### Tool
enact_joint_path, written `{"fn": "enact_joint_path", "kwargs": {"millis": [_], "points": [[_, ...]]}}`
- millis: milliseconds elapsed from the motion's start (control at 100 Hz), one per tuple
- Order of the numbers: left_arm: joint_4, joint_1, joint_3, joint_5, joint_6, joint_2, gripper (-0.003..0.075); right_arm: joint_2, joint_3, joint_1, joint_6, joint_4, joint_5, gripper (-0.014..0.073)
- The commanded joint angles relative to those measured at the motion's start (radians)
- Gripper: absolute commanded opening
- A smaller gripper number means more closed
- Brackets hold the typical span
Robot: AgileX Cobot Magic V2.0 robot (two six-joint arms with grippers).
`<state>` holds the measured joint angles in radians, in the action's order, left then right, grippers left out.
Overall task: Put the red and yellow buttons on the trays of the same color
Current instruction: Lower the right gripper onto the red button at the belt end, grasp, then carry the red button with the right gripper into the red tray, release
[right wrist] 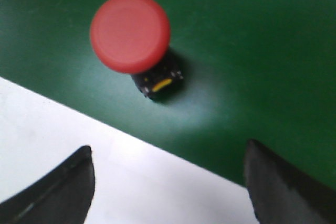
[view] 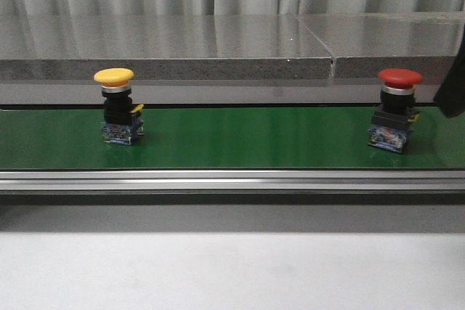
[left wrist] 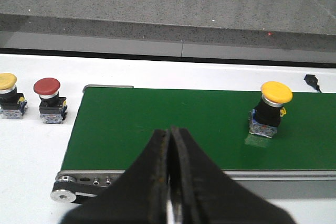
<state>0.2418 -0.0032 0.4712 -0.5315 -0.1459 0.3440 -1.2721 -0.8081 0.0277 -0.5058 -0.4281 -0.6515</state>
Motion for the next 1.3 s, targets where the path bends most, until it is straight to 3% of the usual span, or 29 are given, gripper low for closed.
{"fn": "enact_joint_path", "kwargs": {"millis": [0,340,410,560,650,750,910,1080,1290], "points": [[0.018,-0.009,0.024,0.067,0.0,0.007,-0.0019,-0.031,-0.067,0.027,-0.013,-0.026,0.055,0.0582],[0.018,-0.009,0.024,0.067,0.0,0.007,-0.0019,-0.185,-0.174,0.048,-0.013,-0.012,0.12,0.0552],[0.018,-0.009,0.024,0.067,0.0,0.007,-0.0019,-0.203,-0.18,0.048,-0.013,-0.006,0.121,0.0446],[0.018,-0.009,0.024,0.067,0.0,0.007,-0.0019,-0.204,-0.187,0.048,-0.013,-0.005,0.105,0.0108],[0.018,-0.009,0.024,0.067,0.0,0.007,-0.0019,-0.196,-0.218,0.045,-0.013,-0.002,0.061,0.0015],[0.018,-0.009,0.024,0.067,0.0,0.007,-0.0019,-0.192,-0.296,0.018,-0.013,0.022,-0.022,0.0016],[0.018,-0.009,0.024,0.067,0.0,0.007,-0.0019,-0.193,-0.468,-0.113,-0.012,0.044,-0.127,0.0016],[0.018,-0.009,0.024,0.067,0.0,0.007,-0.0019,-0.231,-0.633,-0.334,-0.008,0.044,-0.111,0.0016],[0.018,-0.009,0.024,0.067,0.0,0.007,-0.0019,-0.373,-0.762,-0.506,0.029,0.012,-0.022,0.0016]]}}
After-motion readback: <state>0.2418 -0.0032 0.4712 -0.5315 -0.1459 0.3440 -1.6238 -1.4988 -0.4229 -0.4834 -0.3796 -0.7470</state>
